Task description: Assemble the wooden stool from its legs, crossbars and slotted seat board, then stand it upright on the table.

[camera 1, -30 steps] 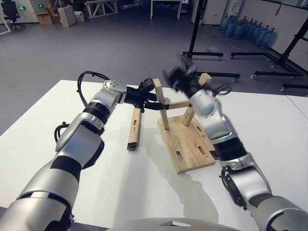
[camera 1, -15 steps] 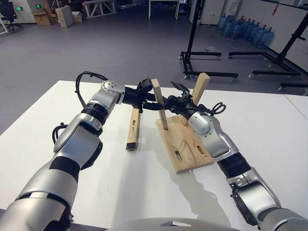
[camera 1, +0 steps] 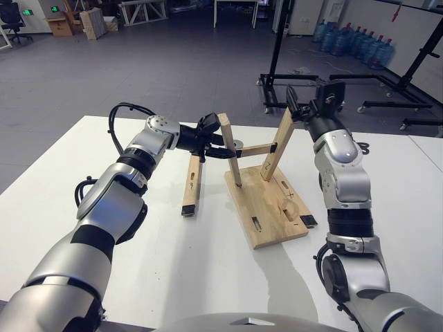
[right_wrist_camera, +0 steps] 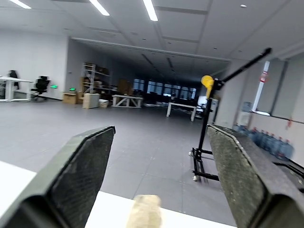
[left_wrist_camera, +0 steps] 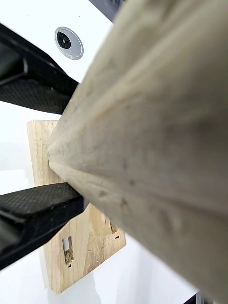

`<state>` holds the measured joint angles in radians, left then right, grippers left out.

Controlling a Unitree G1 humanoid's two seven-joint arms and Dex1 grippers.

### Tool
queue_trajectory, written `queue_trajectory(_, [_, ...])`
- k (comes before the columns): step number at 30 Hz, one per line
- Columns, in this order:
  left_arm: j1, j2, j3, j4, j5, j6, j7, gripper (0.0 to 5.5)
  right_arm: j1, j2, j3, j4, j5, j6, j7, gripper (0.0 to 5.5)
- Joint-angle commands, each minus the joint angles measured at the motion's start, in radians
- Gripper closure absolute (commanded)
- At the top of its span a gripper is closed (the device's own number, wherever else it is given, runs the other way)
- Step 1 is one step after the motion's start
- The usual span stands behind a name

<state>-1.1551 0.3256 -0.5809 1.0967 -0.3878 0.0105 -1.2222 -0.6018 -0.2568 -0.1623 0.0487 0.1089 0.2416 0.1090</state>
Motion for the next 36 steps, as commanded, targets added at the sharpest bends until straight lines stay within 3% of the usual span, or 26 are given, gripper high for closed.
queue_trajectory(1, [0.496,-0.06,-0.448,0.163,0.523,0.113,-0.058,3.49,-0.035,0.089,-0.075,0.102,0.124,0.186,-0.051,1.93])
queue_trajectory(7, [0.5,-0.047,-0.43,0.154,0.508,0.05,-0.067,3.49,0.004,0.129,0.018,0.126,0.189,0.302,0.067,1.93])
queue_trajectory(14, [0.498,-0.04,-0.426,0.146,0.511,-0.07,-0.083,3.49,0.089,0.058,0.268,-0.093,0.063,0.329,0.173,1.93])
queue_trajectory(19, [0.292,-0.167,-0.346,0.078,0.392,0.086,-0.2,3.49,0.117,0.021,0.397,-0.195,-0.016,0.345,0.194,1.93])
queue_trajectory(23, [0.241,-0.177,-0.217,0.011,0.241,0.137,-0.233,3.49,0.141,0.01,0.381,-0.208,-0.037,0.378,0.181,1.93])
queue_trajectory(26, [0.206,-0.138,-0.158,-0.06,0.182,0.183,-0.28,2.72,0.162,0.004,0.366,-0.232,-0.042,0.403,0.172,1.93])
queue_trajectory(36, [0.336,0.058,0.028,-0.436,0.236,0.323,-0.278,1.28,0.164,-0.004,0.252,-0.274,-0.074,0.408,0.107,1.93])
